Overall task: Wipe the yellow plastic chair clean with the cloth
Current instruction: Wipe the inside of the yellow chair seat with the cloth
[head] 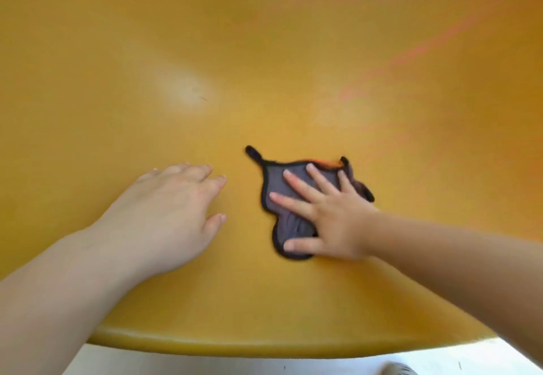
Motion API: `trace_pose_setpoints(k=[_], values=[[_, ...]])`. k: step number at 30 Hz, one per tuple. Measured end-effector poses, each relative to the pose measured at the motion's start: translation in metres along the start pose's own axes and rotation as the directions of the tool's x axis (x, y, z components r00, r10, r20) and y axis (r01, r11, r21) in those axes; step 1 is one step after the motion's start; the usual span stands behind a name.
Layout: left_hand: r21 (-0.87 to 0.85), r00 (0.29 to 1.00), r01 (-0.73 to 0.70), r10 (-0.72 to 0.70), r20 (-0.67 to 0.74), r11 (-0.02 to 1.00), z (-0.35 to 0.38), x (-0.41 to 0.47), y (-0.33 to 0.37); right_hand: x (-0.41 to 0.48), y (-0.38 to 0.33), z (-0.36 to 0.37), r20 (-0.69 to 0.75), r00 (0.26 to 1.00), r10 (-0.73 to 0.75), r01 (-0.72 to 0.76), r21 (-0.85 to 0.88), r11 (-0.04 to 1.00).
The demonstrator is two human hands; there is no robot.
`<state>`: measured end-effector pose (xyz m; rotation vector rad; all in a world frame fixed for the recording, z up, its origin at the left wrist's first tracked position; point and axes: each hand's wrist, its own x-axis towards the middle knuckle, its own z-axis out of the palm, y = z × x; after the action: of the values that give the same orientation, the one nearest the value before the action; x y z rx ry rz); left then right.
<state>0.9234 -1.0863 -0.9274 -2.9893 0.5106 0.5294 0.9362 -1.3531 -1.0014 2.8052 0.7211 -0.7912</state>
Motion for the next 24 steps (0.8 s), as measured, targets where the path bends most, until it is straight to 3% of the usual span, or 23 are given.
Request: trace_pose_setpoints(k=[3, 6, 8, 11, 14, 16, 19, 22, 24], values=[[-0.046, 1.0, -0.026, 0.027, 0.009, 0.999, -0.002, 0.016, 0.02, 0.038, 0.09, -0.028, -0.108, 0.894, 0.434, -0.432, 0.049, 0.901], [-0.016, 0.998, -0.062, 0.062, 0.005, 0.998, -0.002, 0.033, 0.036, 0.055, 0.116, -0.035, -0.139, 0.838, 0.527, -0.51, 0.144, 0.848], [0.035, 0.998, -0.06, 0.059, 0.029, 0.998, 0.0, 0.046, 0.041, 0.051, 0.097, -0.03, -0.092, 0.88, 0.466, -0.452, 0.135, 0.882], [0.096, 0.995, -0.048, 0.039, 0.087, 0.994, 0.003, 0.065, 0.046, 0.001, 0.053, -0.002, 0.052, 0.976, 0.209, -0.212, 0.057, 0.976], [0.06, 0.991, -0.062, 0.055, 0.122, 0.996, 0.008, 0.08, 0.055, -0.076, 0.018, 0.016, 0.245, 0.967, -0.061, 0.043, 0.077, 0.996], [0.043, 0.987, -0.078, 0.071, 0.143, 0.996, 0.015, 0.084, 0.059, -0.098, 0.02, 0.024, 0.292, 0.95, -0.106, 0.096, 0.049, 0.994], [0.082, 0.985, -0.116, 0.104, 0.138, 0.99, 0.024, 0.084, 0.056, -0.065, 0.064, 0.016, 0.182, 0.976, 0.121, -0.12, -0.016, 0.993], [0.086, 0.986, -0.131, 0.121, 0.117, 0.988, 0.026, 0.081, 0.051, -0.014, 0.11, -0.005, 0.02, 0.905, 0.426, -0.426, 0.002, 0.905], [0.117, 0.987, -0.143, 0.133, 0.091, 0.983, 0.025, 0.08, 0.049, 0.007, 0.113, -0.006, -0.022, 0.869, 0.494, -0.493, 0.036, 0.869]])
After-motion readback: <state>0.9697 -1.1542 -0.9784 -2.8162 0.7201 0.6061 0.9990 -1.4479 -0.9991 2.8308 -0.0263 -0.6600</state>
